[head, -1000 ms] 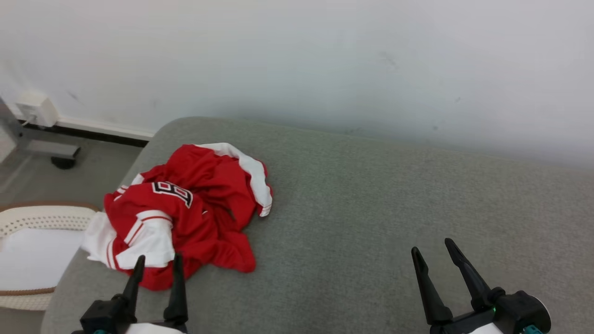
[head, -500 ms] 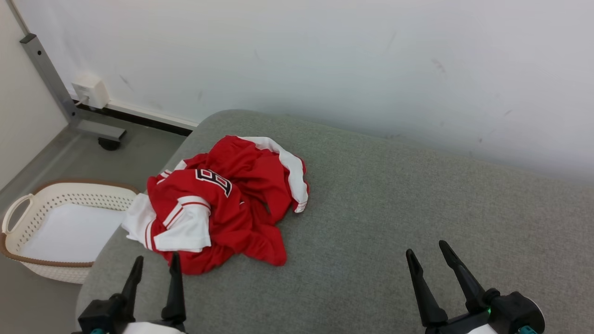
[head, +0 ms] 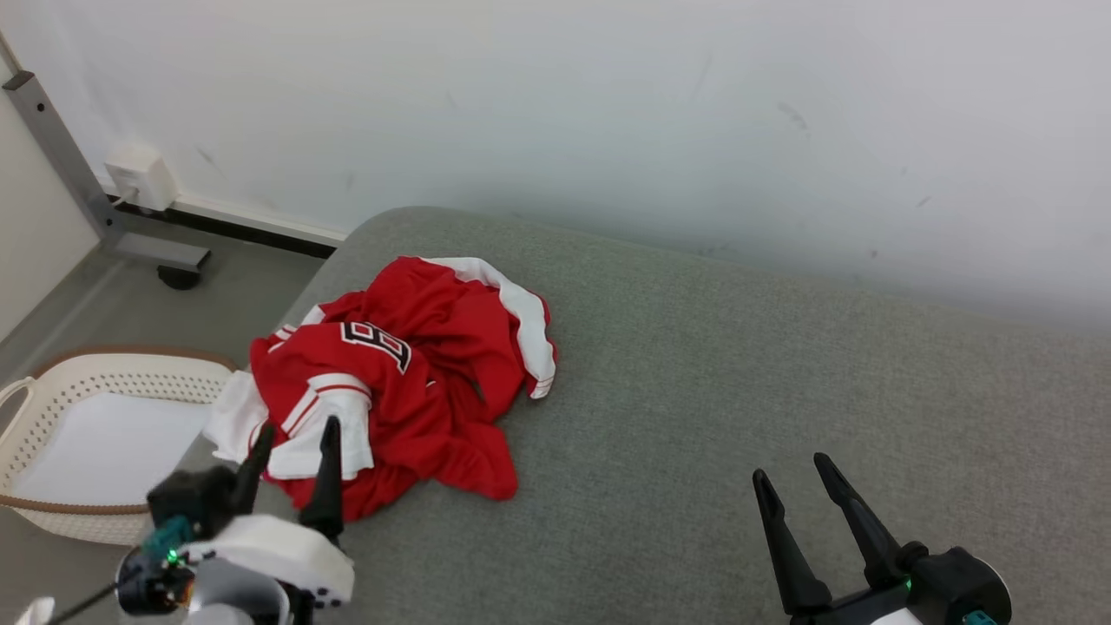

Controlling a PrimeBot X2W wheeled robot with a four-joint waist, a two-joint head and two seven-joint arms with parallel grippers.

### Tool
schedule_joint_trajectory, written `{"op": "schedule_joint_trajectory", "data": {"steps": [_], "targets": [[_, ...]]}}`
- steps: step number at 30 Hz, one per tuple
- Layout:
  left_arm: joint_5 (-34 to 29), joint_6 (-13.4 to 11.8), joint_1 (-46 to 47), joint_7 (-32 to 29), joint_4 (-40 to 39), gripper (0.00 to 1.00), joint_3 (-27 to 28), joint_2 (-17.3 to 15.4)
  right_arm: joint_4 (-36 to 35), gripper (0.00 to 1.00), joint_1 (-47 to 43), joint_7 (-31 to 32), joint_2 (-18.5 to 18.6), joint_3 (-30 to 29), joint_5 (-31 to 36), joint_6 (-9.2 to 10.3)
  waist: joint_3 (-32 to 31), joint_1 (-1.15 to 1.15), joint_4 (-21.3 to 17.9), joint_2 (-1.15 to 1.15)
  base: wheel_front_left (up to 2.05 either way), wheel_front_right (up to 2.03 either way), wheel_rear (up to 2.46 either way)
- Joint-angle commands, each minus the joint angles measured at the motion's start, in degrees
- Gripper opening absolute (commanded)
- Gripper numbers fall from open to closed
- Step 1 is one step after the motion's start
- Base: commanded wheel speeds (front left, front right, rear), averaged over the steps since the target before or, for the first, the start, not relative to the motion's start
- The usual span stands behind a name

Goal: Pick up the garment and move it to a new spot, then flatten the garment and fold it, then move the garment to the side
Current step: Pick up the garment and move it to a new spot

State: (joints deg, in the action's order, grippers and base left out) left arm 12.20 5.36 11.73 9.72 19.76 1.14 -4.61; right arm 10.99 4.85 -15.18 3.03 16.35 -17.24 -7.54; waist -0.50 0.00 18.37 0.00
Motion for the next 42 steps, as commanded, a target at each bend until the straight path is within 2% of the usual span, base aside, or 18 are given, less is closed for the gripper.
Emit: {"op": "schedule_joint_trajectory", "data": {"steps": [1,12,15,18,21,25,26,27,28,29,30,33,34,35,36,42], "targets": [[0.83,0.06,1.67,-2.05,0.93,1.0,0.25,-0.92,0.06,1.0,0.42,0.06,0.16,-0.06,0.12,0.1,0.25,0.0,-0.64,0.0,0.0,0.0,0.0],[3.47,-3.17,13.24,-17.13,10.63,1.0,3.31,-4.84,0.04,1.0,2.63,0.06,0.64,0.93,0.7,0.1,4.17,0.0,-6.43,0.0,0.0,0.0,0.0],[4.01,-3.33,14.61,-18.57,13.21,1.0,3.89,-5.85,0.03,1.0,2.96,0.05,0.75,0.93,0.78,0.1,5.1,0.0,-7.54,0.0,0.0,0.0,0.0],[5.24,-4.32,17.08,-21.34,19.23,1.0,4.81,-6.43,0.12,1.0,4.02,0.06,1.05,0.9,0.6,0.1,6.64,0.0,-9.58,0.0,0.0,0.0,0.0],[4.64,-5.82,18.2,-21.55,23.56,1.0,5.07,-7.26,0.1,1.0,4.91,0.05,1.01,0.99,0.52,0.1,7.49,0.0,-11.07,0.0,0.0,0.0,0.0],[5.77,-6.38,17.62,-22.21,30.19,1.0,5.86,-7.86,0.32,1.0,5.55,0.05,0.74,1.24,0.05,0.1,7.69,0.0,-13.23,0.0,0.0,0.0,0.0],[5.95,-6.26,17.42,-22.4,31.71,0.94,5.97,-8.1,0.33,1.0,5.67,0.06,0.68,1.21,-0.13,0.1,7.67,0.0,-13.71,0.0,0.0,0.0,0.0],[6.23,-6.09,17.26,-22.46,33.13,0.71,6.08,-8.27,0.38,1.0,5.71,0.06,0.61,1.14,-0.31,0.1,7.58,0.0,-14.1,0.0,0.0,0.0,0.0],[6.23,-6.09,17.26,-22.46,33.13,0.71,6.08,-8.27,0.38,1.0,5.71,0.06,0.61,1.14,-0.31,0.1,7.58,0.0,-14.1,0.0,0.0,0.0,0.0],[6.43,-6.03,17.14,-22.45,34.43,0.5,6.17,-8.3,0.44,1.0,5.65,0.06,0.57,1.1,-0.46,0.1,7.46,0.0,-14.38,0.0,0.0,0.0,0.0],[6.53,-5.91,17.03,-22.69,35.87,0.45,6.14,-8.23,0.53,1.0,5.55,0.06,0.53,1.02,-0.56,0.1,7.35,0.0,-14.59,0.0,0.0,0.0,0.0],[6.85,-5.53,17.02,-23.12,39.4,0.4,5.96,-8.29,0.82,1.0,5.43,0.06,0.5,0.79,-0.5,0.1,6.89,0.0,-14.94,0.0,0.0,0.0,0.0],[6.87,-5.4,17.03,-22.95,40.25,0.33,5.87,-8.38,0.92,1.0,5.4,0.05,0.5,0.68,-0.51,0.1,6.67,0.0,-15.0,0.0,0.0,0.0,0.0],[6.96,-5.11,17.17,-22.33,40.8,0.2,5.78,-8.5,1.01,1.0,5.35,0.06,0.49,0.52,-0.53,0.1,6.44,0.0,-15.0,0.0,0.0,0.0,0.0],[7.03,-4.84,17.42,-21.78,41.25,0.0,5.73,-8.62,1.07,1.0,5.27,0.06,0.48,0.39,-0.55,0.1,6.2,0.0,-14.96,0.0,0.0,0.0,0.0],[6.6,-3.36,19.81,-17.88,41.95,0.0,4.92,-9.7,1.22,1.0,4.41,0.06,0.33,0.3,-0.71,0.1,4.73,0.0,-14.13,0.0,0.0,0.0,0.0]]}}
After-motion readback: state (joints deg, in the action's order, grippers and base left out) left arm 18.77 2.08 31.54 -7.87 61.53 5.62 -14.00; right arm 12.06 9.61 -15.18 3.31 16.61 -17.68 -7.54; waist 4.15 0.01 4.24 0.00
